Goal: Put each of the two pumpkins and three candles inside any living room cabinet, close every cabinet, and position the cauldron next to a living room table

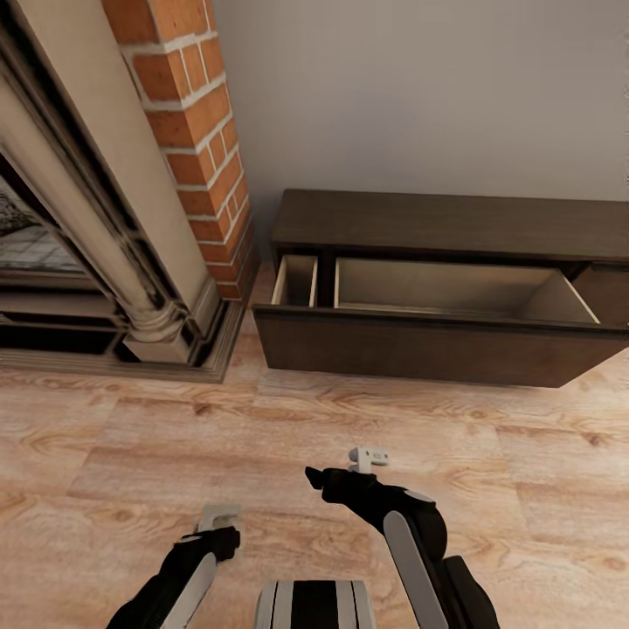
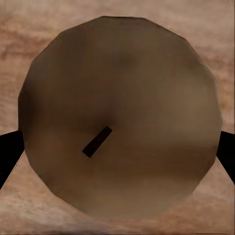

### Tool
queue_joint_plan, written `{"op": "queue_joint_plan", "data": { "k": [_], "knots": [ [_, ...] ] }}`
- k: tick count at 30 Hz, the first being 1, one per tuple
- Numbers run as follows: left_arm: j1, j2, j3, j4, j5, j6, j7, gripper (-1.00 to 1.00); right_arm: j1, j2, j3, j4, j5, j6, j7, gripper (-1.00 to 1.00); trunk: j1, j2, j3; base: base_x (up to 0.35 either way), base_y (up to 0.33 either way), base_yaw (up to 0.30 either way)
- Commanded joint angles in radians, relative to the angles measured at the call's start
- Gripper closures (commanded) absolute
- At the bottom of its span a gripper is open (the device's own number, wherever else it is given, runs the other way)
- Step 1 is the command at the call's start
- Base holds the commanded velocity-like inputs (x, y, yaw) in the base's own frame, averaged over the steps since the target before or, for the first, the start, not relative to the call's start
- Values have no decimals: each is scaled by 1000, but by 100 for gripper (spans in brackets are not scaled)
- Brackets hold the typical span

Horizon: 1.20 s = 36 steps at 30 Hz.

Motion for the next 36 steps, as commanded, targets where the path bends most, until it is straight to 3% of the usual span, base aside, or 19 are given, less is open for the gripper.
{"op": "queue_joint_plan", "data": {
  "k": [1,2,6,10,11,12,14,17,21,28,36],
  "knots": [
    [0,2,21,-7,17,30,9,100,-1,0,0,-2,-10,4,-40,-100,-1,0,3,0,0,0],
    [0,2,60,-22,17,80,5,100,-3,0,1,-4,-10,8,-101,-100,-1,0,7,0,0,0],
    [0,15,151,-113,15,237,-51,100,-5,0,10,-11,-14,16,-280,-100,-3,1,23,0,0,0],
    [0,62,216,-211,16,354,-107,100,-6,0,16,-14,-14,50,-336,-100,-5,2,38,0,0,0],
    [0,77,270,-246,17,401,-134,100,-18,0,15,-15,-12,107,-349,-100,-5,2,42,0,0,0],
    [0,78,279,-257,16,440,-138,100,-21,0,15,-15,-11,118,-351,-100,-6,3,46,0,0,0],
    [-1,75,287,-271,15,490,-138,100,-23,0,13,-14,-9,130,-353,-100,-6,3,54,0,0,0],
    [-2,72,289,-293,18,510,-136,100,-23,0,9,-14,-8,149,-354,-100,-8,4,65,0,0,0],
    [-2,70,288,-297,18,516,-135,100,-24,0,8,-15,-8,158,-368,-100,-10,5,81,0,0,0],
    [-2,69,289,-298,18,517,-134,100,-27,0,6,-21,-9,162,-483,-100,-13,6,107,0,0,-27],
    [-2,70,289,-298,17,517,-134,100,-48,0,4,-23,-15,209,-499,-100,-16,8,133,0,0,-231]
  ]
}}
